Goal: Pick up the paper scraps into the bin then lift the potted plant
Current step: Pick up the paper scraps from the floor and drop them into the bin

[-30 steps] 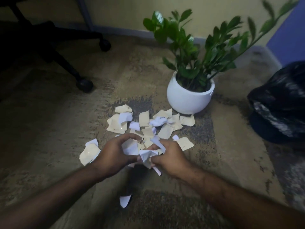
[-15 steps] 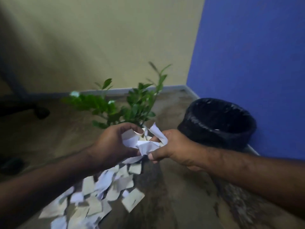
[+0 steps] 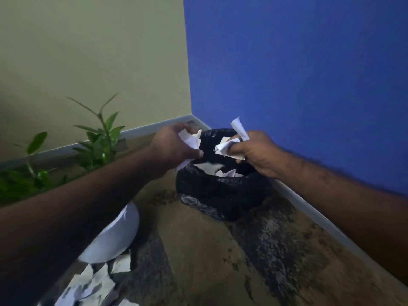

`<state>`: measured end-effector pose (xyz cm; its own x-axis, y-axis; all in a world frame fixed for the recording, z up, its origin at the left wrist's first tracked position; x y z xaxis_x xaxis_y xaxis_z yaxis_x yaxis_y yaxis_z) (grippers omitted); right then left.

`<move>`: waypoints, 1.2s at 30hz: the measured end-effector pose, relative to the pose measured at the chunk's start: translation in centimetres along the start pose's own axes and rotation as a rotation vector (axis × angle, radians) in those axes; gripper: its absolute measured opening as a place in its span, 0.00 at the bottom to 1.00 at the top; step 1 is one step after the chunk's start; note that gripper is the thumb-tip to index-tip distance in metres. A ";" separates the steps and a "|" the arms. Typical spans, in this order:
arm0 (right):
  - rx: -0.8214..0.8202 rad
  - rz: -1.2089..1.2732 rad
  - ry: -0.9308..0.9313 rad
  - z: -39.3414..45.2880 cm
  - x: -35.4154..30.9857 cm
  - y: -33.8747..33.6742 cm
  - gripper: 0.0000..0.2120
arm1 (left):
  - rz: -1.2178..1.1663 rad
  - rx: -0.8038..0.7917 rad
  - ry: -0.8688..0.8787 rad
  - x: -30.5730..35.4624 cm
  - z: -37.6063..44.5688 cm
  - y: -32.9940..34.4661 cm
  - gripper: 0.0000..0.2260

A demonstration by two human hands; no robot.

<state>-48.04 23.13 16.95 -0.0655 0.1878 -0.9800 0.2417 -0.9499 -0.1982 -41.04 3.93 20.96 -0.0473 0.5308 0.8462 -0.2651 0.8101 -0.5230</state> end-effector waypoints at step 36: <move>-0.023 -0.311 -0.284 -1.2 1.1 6.6 0.09 | 0.121 -0.121 -0.088 -8.0 -4.0 -0.8 0.04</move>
<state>-45.31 17.40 14.52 -0.4026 0.3847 -0.8306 0.1900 -0.8525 -0.4869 -36.64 0.06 14.19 -0.1574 0.6069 0.7790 -0.1350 0.7682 -0.6258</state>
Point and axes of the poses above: each hand's wrist, its own z-axis towards the middle knuckle, its own y-axis out of the palm, x = y × z, the point moved 7 cm from there along z, towards the middle knuckle, and after that the axes turned 1 degree about -y, right-handed, at the moved point
